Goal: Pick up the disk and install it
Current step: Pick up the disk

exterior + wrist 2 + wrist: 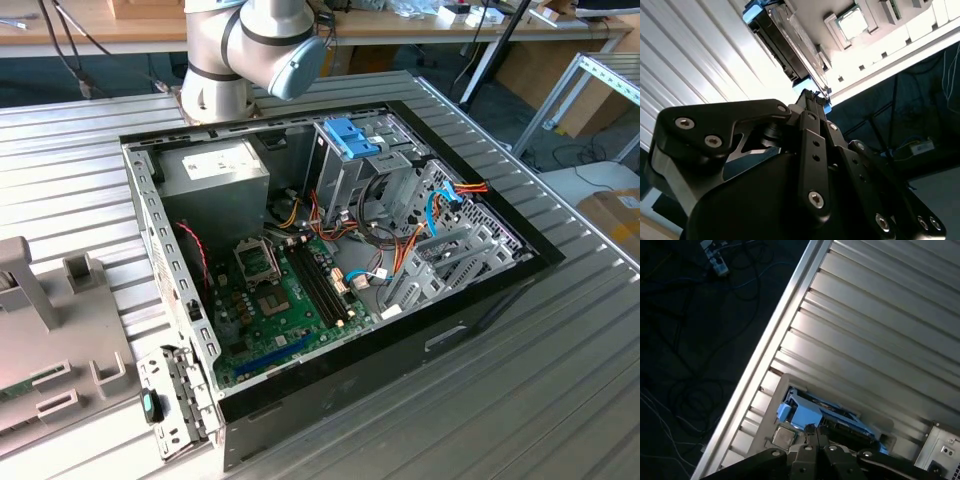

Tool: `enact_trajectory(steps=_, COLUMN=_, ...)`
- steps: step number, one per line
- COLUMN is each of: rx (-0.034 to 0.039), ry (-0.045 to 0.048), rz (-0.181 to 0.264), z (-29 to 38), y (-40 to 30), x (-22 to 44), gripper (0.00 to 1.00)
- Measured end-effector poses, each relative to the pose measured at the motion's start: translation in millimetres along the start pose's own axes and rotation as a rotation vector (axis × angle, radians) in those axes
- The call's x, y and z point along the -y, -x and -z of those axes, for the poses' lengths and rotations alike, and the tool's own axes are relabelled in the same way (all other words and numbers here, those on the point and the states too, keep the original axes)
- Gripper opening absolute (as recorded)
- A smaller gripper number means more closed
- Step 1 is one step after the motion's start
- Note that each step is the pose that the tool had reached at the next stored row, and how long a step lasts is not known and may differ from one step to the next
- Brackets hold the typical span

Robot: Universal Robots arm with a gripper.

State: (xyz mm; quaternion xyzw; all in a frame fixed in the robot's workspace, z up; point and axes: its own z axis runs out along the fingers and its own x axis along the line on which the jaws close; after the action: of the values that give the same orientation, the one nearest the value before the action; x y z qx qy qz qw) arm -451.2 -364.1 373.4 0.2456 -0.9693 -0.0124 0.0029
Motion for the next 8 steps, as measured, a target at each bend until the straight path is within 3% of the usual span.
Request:
enact_trajectory(steps=1, rx=-0.0005, ry=0.0001, rz=0.019, z=-0.1, y=0.0, x=0.0, gripper=0.11)
enact_trajectory(steps=4, rx=-0.0034, ry=0.0001, rz=0.132, z=-0.6, y=0.0, x=0.0, gripper=0.11)
enact_trajectory(steps=8, rx=-0.0053, ry=0.0001, rz=0.21, z=-0.8, y=0.0, x=0.0, gripper=0.11)
